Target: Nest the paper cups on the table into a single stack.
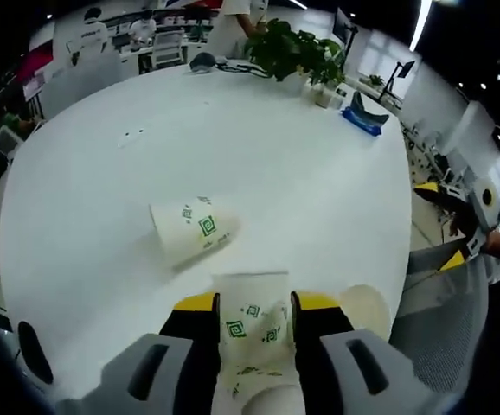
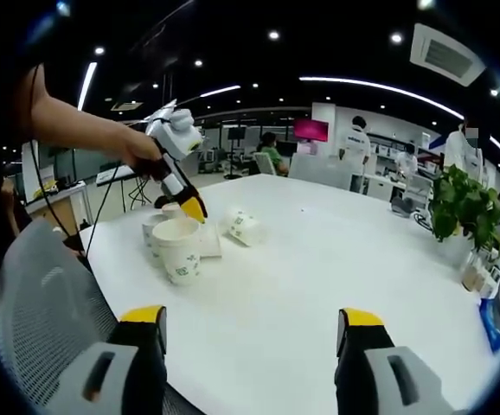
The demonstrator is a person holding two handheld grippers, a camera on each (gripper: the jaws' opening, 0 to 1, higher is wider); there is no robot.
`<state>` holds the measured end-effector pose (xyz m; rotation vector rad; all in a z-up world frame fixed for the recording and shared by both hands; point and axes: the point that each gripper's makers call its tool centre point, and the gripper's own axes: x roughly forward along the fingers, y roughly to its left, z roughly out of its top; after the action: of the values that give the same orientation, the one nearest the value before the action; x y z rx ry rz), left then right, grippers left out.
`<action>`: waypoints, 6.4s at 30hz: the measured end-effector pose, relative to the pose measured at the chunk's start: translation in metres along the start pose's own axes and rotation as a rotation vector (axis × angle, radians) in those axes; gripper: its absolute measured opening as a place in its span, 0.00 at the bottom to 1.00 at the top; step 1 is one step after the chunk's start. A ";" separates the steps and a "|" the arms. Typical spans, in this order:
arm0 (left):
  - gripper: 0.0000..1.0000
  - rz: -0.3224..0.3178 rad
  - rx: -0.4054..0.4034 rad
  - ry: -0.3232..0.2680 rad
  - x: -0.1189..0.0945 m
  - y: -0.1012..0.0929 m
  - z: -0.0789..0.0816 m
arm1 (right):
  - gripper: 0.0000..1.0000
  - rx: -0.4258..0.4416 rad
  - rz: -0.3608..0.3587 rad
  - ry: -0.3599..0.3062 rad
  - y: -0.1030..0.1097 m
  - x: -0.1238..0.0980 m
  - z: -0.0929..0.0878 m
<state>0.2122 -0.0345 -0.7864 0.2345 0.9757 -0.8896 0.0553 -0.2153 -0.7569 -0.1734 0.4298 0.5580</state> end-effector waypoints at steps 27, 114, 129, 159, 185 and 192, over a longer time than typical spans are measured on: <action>0.39 -0.020 -0.012 0.100 0.036 0.001 -0.010 | 0.80 0.009 0.003 0.011 0.000 0.001 -0.003; 0.37 -0.013 0.010 -0.220 -0.075 -0.041 0.040 | 0.75 0.063 0.058 0.005 0.003 -0.001 0.007; 0.38 -0.059 0.068 -0.376 -0.094 -0.074 0.041 | 0.55 0.055 0.228 -0.119 0.021 0.001 0.102; 0.40 -0.030 0.199 -0.454 -0.086 -0.117 0.022 | 0.15 0.133 0.618 -0.141 0.097 0.034 0.181; 0.40 -0.047 0.231 -0.445 -0.086 -0.126 0.028 | 0.00 0.065 0.643 -0.023 0.105 0.053 0.165; 0.47 -0.031 0.226 -0.417 -0.087 -0.117 0.017 | 0.00 0.018 0.624 -0.033 0.105 0.056 0.168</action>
<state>0.1140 -0.0707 -0.6836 0.2142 0.4932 -1.0280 0.0989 -0.0547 -0.6356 -0.0075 0.4558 1.1669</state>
